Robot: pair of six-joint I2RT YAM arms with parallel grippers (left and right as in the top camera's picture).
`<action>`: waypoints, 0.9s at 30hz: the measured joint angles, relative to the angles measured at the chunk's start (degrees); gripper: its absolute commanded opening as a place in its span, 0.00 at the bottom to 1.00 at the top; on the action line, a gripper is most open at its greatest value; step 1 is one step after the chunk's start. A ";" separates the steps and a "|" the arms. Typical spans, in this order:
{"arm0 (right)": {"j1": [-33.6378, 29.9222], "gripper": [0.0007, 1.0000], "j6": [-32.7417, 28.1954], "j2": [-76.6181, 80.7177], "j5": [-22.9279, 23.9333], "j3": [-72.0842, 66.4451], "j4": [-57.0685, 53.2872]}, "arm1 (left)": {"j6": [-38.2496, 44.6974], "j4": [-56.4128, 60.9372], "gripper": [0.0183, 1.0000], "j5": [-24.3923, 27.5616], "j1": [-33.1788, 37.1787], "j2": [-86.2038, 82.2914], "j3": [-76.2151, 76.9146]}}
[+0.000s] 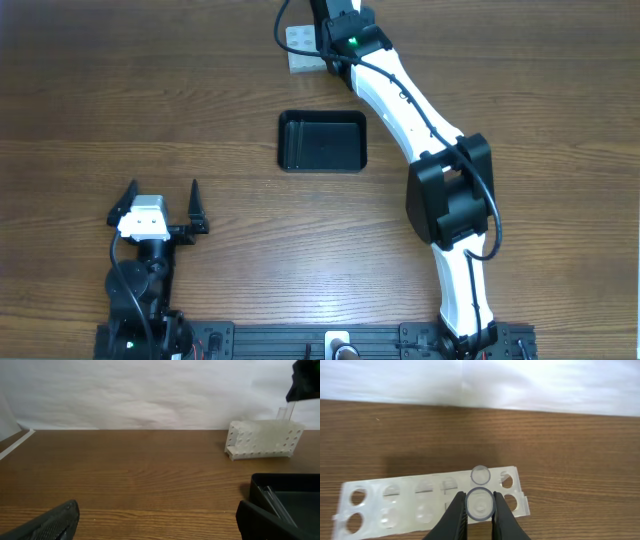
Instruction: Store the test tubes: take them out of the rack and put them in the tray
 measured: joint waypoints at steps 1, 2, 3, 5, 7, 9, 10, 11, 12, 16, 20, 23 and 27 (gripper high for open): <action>0.15 0.08 -0.07 -0.46 0.02 0.00 -0.17 | 0.00 0.00 1.00 0.00 0.00 0.00 0.00; 0.26 0.08 -0.04 -0.96 0.00 0.00 -0.39 | 0.00 0.00 1.00 -0.02 0.00 0.00 0.00; 0.39 0.08 -0.07 -1.46 0.00 0.00 -0.66 | 0.00 0.02 1.00 -0.02 0.00 0.00 0.00; 0.55 0.07 -0.04 -2.29 0.00 0.00 -1.16 | 0.00 0.00 1.00 -0.02 0.00 0.00 0.00; 0.68 0.07 -0.04 -3.17 -0.02 0.00 -1.68 | 0.00 0.02 1.00 0.00 0.00 0.00 0.00; 0.74 0.07 -0.09 -4.15 -0.02 0.00 -2.60 | 0.00 0.02 1.00 -0.02 0.00 0.00 0.00; 0.79 0.07 -0.07 -4.68 -0.02 0.00 -3.19 | 0.00 0.00 1.00 0.00 0.00 0.00 0.00; 0.85 0.07 -0.04 -5.22 0.00 0.00 -3.61 | 0.00 0.00 1.00 0.00 0.00 0.00 0.00; 0.85 0.07 -0.07 -5.92 -0.02 0.00 -4.02 | 0.00 0.02 1.00 0.00 0.00 0.00 0.00; 0.92 0.06 0.04 -8.96 0.00 0.00 -6.80 | 0.00 0.02 1.00 -0.02 0.00 0.00 0.00; 0.92 0.05 1.77 -12.09 -0.28 0.17 -12.66 | 0.00 0.00 1.00 0.00 0.00 0.00 0.00; 0.96 0.05 4.02 -14.10 -1.62 0.33 -18.49 | 0.00 0.02 1.00 0.00 0.00 0.00 0.00; 1.31 0.03 7.80 -15.56 -4.42 0.55 -26.29 | 0.00 0.00 1.00 -0.02 0.00 0.00 0.00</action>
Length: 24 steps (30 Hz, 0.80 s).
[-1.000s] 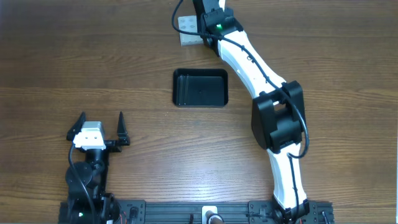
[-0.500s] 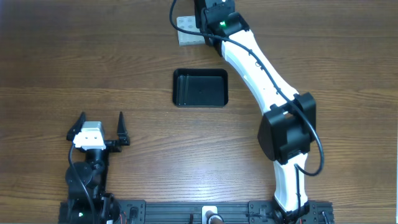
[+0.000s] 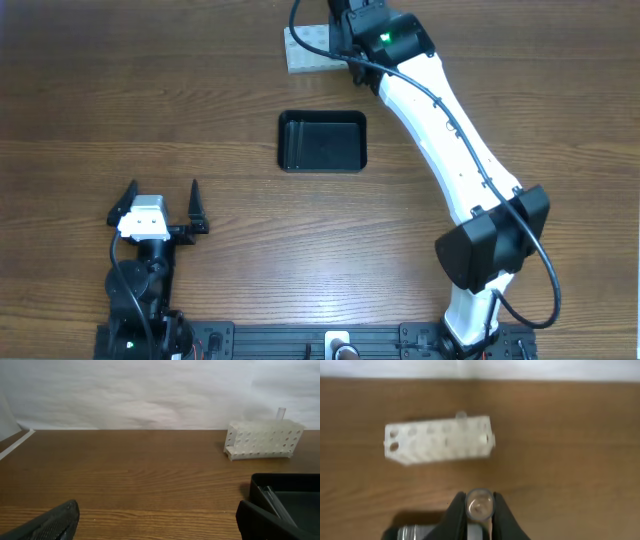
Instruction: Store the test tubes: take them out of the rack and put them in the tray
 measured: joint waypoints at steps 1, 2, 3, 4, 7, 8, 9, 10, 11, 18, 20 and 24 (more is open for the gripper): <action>0.20 0.03 0.68 -0.04 -0.68 0.02 -1.70 | 0.00 0.02 1.00 0.02 0.00 0.00 0.00; 0.44 0.03 1.46 -0.04 -1.40 0.04 -3.34 | 0.00 0.02 1.00 0.00 0.00 0.00 0.00; 0.85 0.02 2.45 -0.04 -2.38 0.02 -5.51 | 0.00 0.02 1.00 0.02 0.00 0.00 0.00; 1.18 0.02 3.06 -0.04 -3.10 0.02 -7.04 | 0.00 0.02 1.00 0.02 0.00 0.00 0.00; 2.16 0.02 4.46 -0.04 -5.22 0.02 -10.51 | 0.00 0.00 1.00 0.00 0.00 0.00 0.00; 2.40 0.02 4.74 -0.04 -5.86 0.02 -11.58 | 0.00 0.02 1.00 0.02 0.00 0.00 0.00; 2.60 0.03 4.94 -0.04 -6.43 0.02 -12.41 | 0.00 0.00 1.00 0.02 0.00 0.00 0.00; 2.67 0.03 5.14 -0.02 -6.86 0.02 -13.11 | 0.02 0.02 1.00 0.00 0.00 0.00 0.00; 2.73 0.04 5.33 -0.02 -7.32 0.02 -13.70 | 0.00 0.02 1.00 0.00 0.00 0.00 0.00; 2.40 0.01 5.95 1.84 -12.76 0.02 -15.58 | 0.00 0.00 1.00 0.02 0.00 0.00 0.00; 2.16 0.01 5.92 3.13 -14.75 0.02 -15.61 | 0.00 0.02 1.00 0.02 0.00 0.00 0.00; 1.16 0.01 5.99 5.81 -18.45 0.31 -16.96 | 0.00 0.02 1.00 0.02 0.00 0.00 0.00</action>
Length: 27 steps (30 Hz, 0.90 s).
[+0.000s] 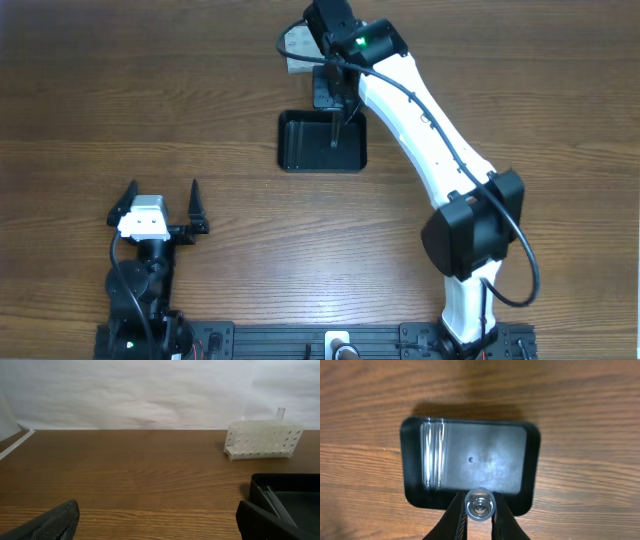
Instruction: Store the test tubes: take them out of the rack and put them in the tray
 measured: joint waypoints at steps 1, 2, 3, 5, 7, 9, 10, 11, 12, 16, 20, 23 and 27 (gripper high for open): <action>-0.26 0.01 -0.02 0.66 -0.52 0.24 -0.72 | 0.00 0.00 1.00 0.00 0.00 0.00 0.00; -0.61 0.01 -0.07 1.46 -1.03 0.79 -1.62 | 0.00 0.00 1.00 0.00 0.00 0.00 0.00; -0.94 0.01 -0.04 2.12 -1.40 1.38 -2.40 | 0.00 -0.02 1.00 0.00 0.00 0.00 0.00; -1.62 0.01 -0.09 3.72 -1.88 3.21 -4.00 | 0.00 -0.02 1.00 -0.02 0.00 0.00 0.00; -2.14 0.02 -0.20 5.27 -2.12 5.55 -5.40 | 0.00 -0.02 1.00 0.00 0.00 0.00 0.00; -2.56 0.02 -0.31 6.71 -2.29 8.02 -7.04 | 0.00 -0.02 1.00 0.00 0.00 0.00 0.00; -2.73 0.02 -0.31 7.63 -2.40 9.60 -8.22 | 0.00 -0.02 1.00 0.00 0.00 0.00 0.00; -2.84 0.02 -0.37 8.41 -2.58 10.84 -9.07 | 0.00 0.00 1.00 0.00 0.00 0.00 0.00; -2.97 0.02 -0.35 9.40 -2.89 12.41 -10.10 | 0.00 -0.02 1.00 -0.02 0.00 0.00 0.00; -3.10 0.02 -0.52 13.11 -4.07 17.18 -12.44 | 0.00 0.00 1.00 -0.02 0.00 0.00 0.00; -3.15 0.03 -0.74 15.19 -4.68 18.43 -13.05 | 0.00 -0.02 1.00 0.00 0.00 0.00 0.00; -3.21 0.04 -0.81 15.87 -4.72 18.47 -13.25 | 0.00 -0.02 1.00 0.00 0.00 0.00 0.00; -3.48 0.04 -0.94 16.63 -4.87 18.62 -13.44 | 0.00 -0.02 1.00 0.00 0.00 0.00 0.00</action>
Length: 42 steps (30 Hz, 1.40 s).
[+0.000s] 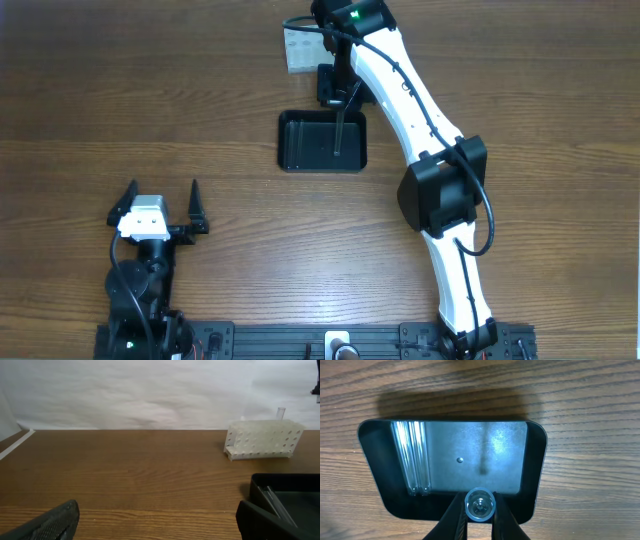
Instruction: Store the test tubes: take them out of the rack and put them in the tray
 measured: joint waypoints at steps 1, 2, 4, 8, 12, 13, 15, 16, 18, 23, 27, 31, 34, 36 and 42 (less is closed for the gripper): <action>-0.09 0.04 -0.09 0.24 0.00 0.02 -0.20 | 0.00 0.00 1.00 0.00 0.00 0.00 0.00; -0.11 0.04 -0.15 0.59 0.02 0.04 -0.46 | 0.00 0.02 1.00 0.00 0.00 0.00 0.00; -0.22 0.03 -0.20 1.49 0.00 0.13 -1.09 | 0.00 0.00 1.00 -0.02 0.00 0.00 0.00; -0.28 0.04 -0.24 3.32 0.00 0.13 -1.73 | 0.00 0.00 1.00 0.00 0.00 0.00 0.00; -0.33 0.04 -0.22 4.07 -0.02 0.13 -1.66 | 0.00 0.00 1.00 0.00 0.00 0.00 0.00; -0.37 0.04 -0.24 4.11 -0.04 0.13 -1.66 | 0.00 0.00 1.00 0.00 0.00 0.00 0.00; -0.39 0.04 -0.24 4.15 -0.15 0.13 -1.46 | 0.00 0.00 1.00 0.00 0.00 0.00 0.00; -0.42 0.04 -0.24 4.17 -0.26 0.13 -1.31 | 0.00 0.00 1.00 0.00 0.00 0.00 0.00; -0.44 0.04 -0.22 4.39 -0.48 0.13 -1.03 | 0.00 0.02 1.00 -0.02 0.00 0.00 0.00; -0.44 0.04 -0.26 5.55 -0.85 0.13 -0.59 | 0.00 0.00 1.00 0.00 0.00 0.00 0.00; -0.44 0.04 -0.22 6.51 -0.90 0.13 -0.13 | 0.00 0.00 1.00 -0.02 0.00 0.00 0.00; -0.44 0.05 -0.26 6.62 -0.96 0.13 0.81 | 0.00 0.00 1.00 0.00 0.00 0.00 0.00; -0.44 0.05 -0.26 6.84 -1.05 0.13 1.29 | 0.00 0.02 1.00 0.00 0.00 0.00 0.00; -0.44 0.05 -0.26 7.08 -1.07 0.17 1.36 | 0.00 0.00 1.00 0.00 0.00 0.00 0.00; -0.42 0.05 -0.22 9.14 -1.07 0.35 1.57 | 0.00 0.00 1.00 0.00 0.00 0.00 0.00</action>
